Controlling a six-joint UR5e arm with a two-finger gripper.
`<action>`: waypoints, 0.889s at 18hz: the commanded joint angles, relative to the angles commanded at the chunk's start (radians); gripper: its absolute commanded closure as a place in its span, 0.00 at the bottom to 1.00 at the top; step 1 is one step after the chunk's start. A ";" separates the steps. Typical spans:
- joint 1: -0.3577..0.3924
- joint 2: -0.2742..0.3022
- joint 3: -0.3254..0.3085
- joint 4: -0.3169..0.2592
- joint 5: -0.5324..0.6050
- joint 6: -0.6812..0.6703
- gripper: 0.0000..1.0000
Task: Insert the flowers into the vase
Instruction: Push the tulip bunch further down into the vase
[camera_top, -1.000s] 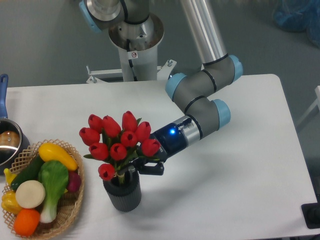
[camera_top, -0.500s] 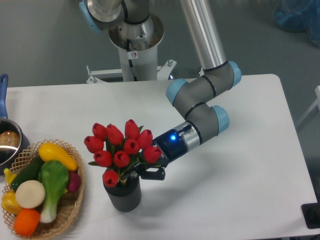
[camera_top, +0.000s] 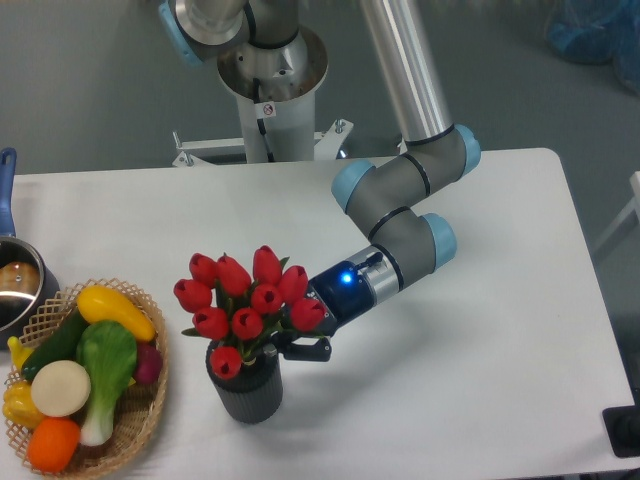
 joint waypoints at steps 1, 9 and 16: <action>0.000 0.000 -0.002 0.000 0.002 0.000 0.85; 0.000 0.006 -0.003 0.002 0.006 0.018 0.58; 0.000 0.008 -0.003 0.000 0.006 0.018 0.51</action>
